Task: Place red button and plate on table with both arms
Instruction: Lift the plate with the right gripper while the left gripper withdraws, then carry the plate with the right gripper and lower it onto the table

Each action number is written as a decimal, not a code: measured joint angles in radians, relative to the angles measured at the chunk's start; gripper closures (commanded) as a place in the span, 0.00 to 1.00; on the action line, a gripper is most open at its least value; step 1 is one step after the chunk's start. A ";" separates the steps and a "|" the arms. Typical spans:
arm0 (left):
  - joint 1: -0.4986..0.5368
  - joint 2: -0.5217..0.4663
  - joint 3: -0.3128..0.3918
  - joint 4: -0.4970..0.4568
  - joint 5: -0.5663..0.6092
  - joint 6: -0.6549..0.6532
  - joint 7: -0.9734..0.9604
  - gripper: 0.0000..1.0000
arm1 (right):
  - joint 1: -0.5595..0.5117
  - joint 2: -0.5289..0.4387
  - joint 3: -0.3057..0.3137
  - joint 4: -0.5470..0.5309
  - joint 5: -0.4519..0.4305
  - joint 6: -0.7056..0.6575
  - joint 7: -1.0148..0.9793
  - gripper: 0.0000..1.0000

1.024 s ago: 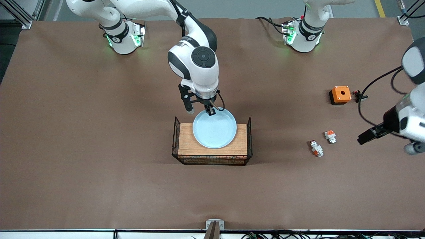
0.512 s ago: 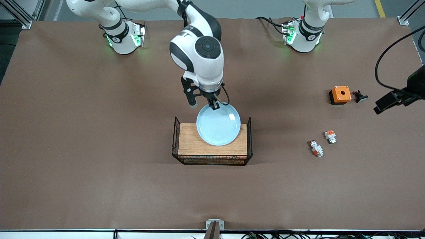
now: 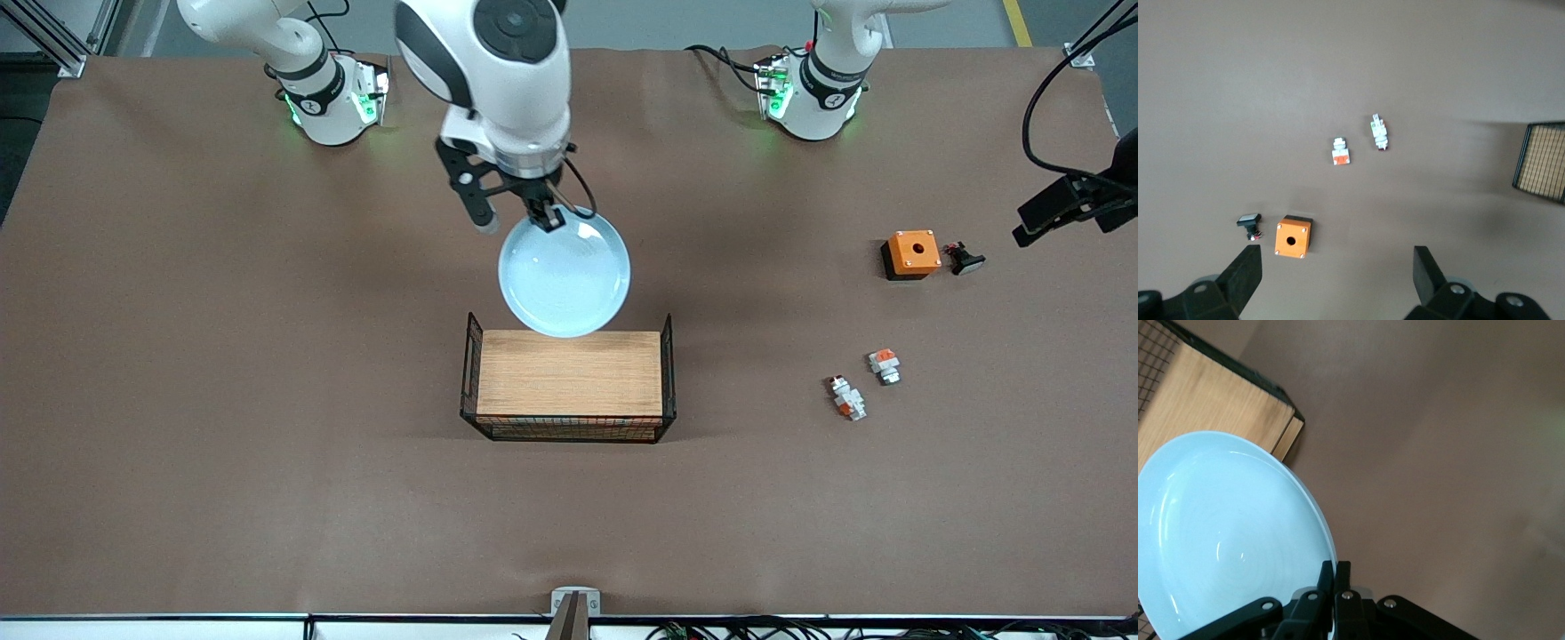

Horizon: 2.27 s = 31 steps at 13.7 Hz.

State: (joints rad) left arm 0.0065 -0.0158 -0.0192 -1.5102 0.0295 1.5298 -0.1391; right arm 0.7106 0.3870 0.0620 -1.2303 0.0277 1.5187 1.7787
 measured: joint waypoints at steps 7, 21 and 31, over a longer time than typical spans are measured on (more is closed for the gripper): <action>0.001 -0.033 -0.023 -0.038 0.000 -0.068 0.021 0.00 | -0.328 -0.116 -0.017 0.000 0.013 -0.211 -0.785 0.99; 0.008 -0.071 -0.062 -0.063 0.000 -0.072 0.021 0.00 | -0.847 -0.046 -0.020 -0.321 0.012 0.255 -1.783 0.98; -0.007 -0.045 -0.072 -0.064 0.000 -0.050 0.021 0.00 | -0.959 0.072 -0.020 -0.593 0.013 0.619 -2.011 0.98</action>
State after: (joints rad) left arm -0.0001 -0.0609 -0.0910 -1.5746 0.0295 1.4798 -0.1184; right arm -0.2484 0.4593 0.0421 -1.8235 0.0404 2.1374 -0.2325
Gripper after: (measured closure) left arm 0.000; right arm 0.978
